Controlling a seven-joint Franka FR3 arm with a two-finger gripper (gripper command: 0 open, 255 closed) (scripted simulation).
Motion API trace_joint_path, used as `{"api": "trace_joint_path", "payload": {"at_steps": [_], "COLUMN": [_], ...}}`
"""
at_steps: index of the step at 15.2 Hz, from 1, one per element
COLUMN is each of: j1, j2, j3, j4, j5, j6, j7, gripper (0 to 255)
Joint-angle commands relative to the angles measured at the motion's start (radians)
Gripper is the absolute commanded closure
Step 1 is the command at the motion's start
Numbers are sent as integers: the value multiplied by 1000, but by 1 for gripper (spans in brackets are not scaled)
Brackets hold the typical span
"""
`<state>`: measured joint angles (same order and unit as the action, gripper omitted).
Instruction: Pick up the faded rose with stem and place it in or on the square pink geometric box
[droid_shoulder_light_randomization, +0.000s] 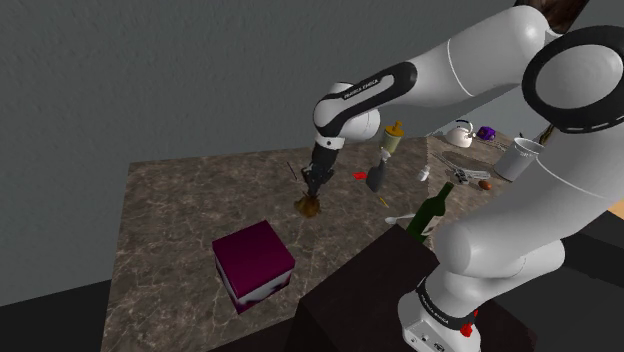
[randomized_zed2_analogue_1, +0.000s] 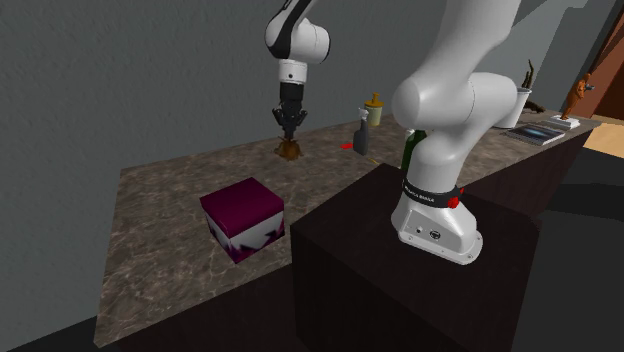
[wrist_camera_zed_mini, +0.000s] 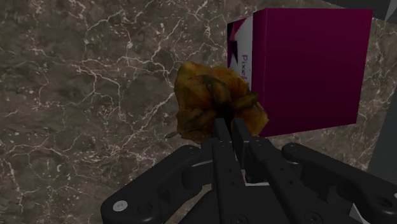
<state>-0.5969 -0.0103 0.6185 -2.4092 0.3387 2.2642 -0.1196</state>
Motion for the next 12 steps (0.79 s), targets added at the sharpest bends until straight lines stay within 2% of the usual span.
{"api": "trace_joint_path", "payload": {"at_steps": [1, 7, 12], "j1": [27, 107, 172], "j2": [-7, -6, 32], "j3": [27, 111, 177], "j4": [3, 26, 75], "j5": [15, 37, 13], "j6": [3, 22, 41], "j7": [46, 195, 343], "gripper": [255, 255, 255]}}
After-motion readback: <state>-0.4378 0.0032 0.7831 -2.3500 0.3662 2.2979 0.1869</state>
